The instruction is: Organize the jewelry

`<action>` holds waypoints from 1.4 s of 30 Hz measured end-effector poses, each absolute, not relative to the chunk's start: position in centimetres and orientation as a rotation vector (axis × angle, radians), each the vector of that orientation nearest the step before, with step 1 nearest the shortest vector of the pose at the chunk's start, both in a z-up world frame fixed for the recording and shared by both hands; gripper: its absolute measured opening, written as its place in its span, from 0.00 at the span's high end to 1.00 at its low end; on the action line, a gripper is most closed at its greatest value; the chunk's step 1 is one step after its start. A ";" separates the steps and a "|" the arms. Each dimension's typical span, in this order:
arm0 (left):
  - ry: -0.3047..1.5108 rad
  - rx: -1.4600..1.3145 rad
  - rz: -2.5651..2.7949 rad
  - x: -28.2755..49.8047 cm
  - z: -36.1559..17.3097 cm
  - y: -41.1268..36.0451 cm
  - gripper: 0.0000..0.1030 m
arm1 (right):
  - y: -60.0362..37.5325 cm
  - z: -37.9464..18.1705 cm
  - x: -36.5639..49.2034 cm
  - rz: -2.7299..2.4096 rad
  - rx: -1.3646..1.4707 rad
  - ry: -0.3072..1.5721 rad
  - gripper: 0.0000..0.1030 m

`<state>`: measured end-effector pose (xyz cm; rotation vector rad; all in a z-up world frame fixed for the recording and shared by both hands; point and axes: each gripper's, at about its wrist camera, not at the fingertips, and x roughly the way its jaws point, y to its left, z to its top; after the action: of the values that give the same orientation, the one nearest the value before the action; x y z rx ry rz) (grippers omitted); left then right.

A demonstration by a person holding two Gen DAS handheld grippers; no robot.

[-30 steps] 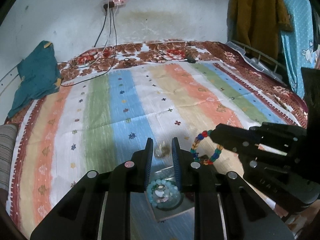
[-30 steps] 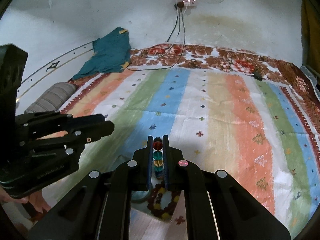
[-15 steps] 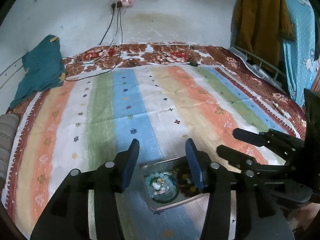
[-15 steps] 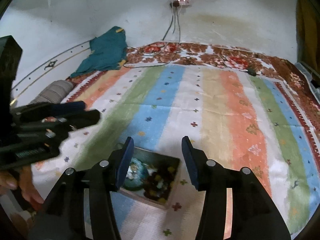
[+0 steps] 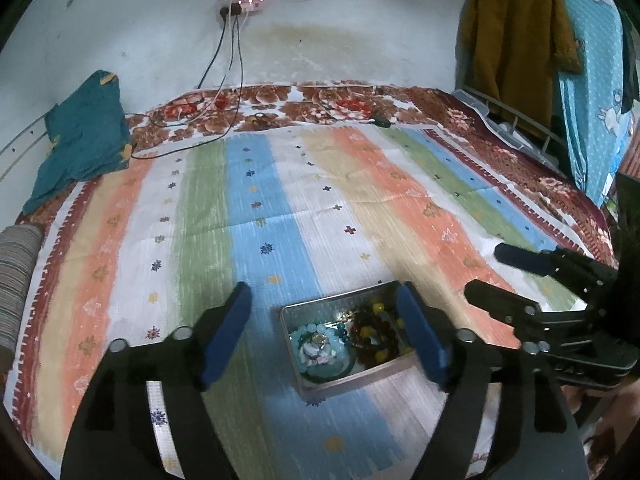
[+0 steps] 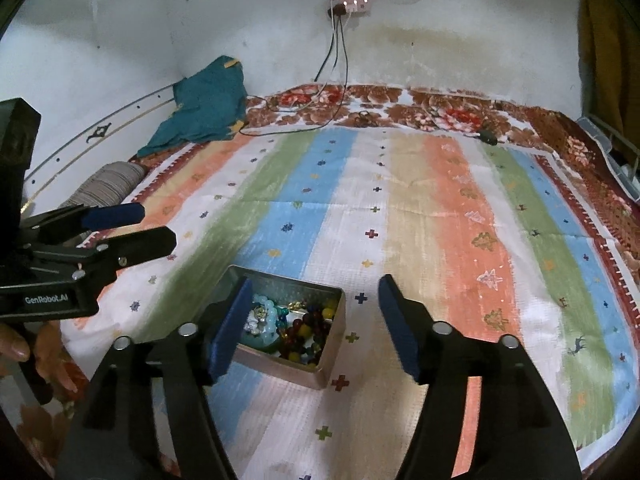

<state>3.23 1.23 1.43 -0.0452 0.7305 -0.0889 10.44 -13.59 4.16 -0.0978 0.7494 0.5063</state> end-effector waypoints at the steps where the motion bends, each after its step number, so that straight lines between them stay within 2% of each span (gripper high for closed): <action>1: 0.728 -0.038 -0.086 3.1 1.5 1.1 0.19 | -13.7 4.3 10.1 0.509 -0.102 0.744 0.30; 10: 0.731 -0.007 -0.067 1.5 1.5 0.8 0.06 | -15.1 4.9 8.6 0.537 -0.080 0.734 0.13; 16: 0.734 -0.021 -0.060 0.3 1.4 0.9 0.06 | -15.6 5.1 7.6 0.548 -0.069 0.714 0.08; 42: 0.689 0.041 -0.011 -2.5 1.9 -0.2 0.06 | -15.8 5.2 5.8 0.568 -0.083 0.705 0.07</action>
<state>-2.45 -0.17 1.93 0.0407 0.6889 -0.0110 5.76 -15.77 5.20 -0.0830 0.7054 0.5675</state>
